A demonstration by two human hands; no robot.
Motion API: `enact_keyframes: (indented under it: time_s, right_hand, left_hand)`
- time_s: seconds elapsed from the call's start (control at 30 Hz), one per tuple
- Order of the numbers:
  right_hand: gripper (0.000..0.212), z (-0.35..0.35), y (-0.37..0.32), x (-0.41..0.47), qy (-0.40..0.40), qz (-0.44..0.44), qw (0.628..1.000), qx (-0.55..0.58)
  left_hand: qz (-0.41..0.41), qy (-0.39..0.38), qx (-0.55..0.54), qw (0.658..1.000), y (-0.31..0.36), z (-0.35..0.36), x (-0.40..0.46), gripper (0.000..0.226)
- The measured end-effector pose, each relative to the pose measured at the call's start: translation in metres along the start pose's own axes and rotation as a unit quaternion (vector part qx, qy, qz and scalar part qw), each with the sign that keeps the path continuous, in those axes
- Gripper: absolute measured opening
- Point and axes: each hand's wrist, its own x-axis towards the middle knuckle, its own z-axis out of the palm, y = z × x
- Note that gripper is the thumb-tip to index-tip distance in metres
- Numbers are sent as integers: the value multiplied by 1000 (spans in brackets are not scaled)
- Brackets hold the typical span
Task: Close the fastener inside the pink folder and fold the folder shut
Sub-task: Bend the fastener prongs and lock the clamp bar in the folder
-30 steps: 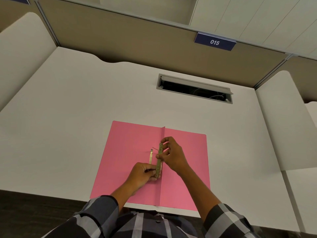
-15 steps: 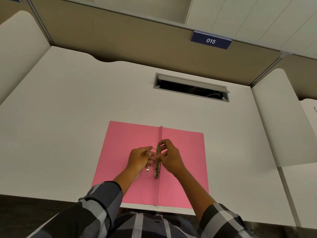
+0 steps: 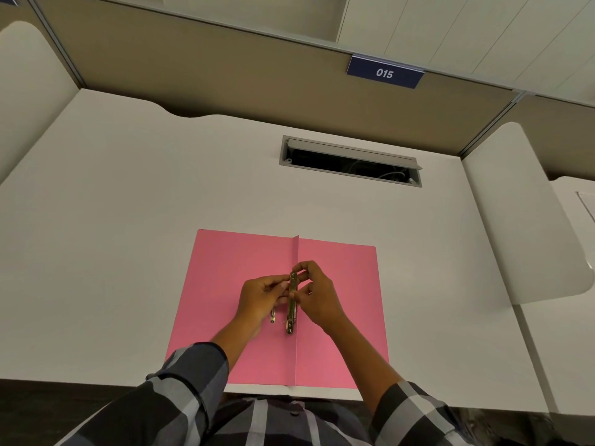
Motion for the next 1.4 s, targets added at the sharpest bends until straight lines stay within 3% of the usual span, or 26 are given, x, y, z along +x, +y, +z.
enact_keyframes:
  time_s: [0.5,1.4]
  right_hand:
    - [51,-6,-3,-6,2,-17,1000,22]
    - [49,-4,-8,-2,7,-42,999,30]
  left_hand:
    - [-8,-21,-10,1000,-4,-1,1,30]
    - [-4,0,11,1000,-3,1,1,23]
